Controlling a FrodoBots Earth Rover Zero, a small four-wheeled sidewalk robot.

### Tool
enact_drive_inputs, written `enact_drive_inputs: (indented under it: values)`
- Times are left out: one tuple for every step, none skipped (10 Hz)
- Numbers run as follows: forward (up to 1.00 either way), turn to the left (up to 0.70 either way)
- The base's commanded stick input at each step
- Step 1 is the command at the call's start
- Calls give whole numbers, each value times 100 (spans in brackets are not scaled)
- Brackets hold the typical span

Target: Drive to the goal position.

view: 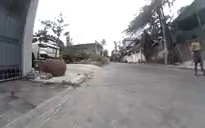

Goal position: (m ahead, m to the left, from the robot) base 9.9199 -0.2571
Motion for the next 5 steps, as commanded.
enact_drive_inputs:
  values:
    - [14,-4]
    - [14,-4]
    - [14,-4]
    - [14,-4]
    - [14,-4]
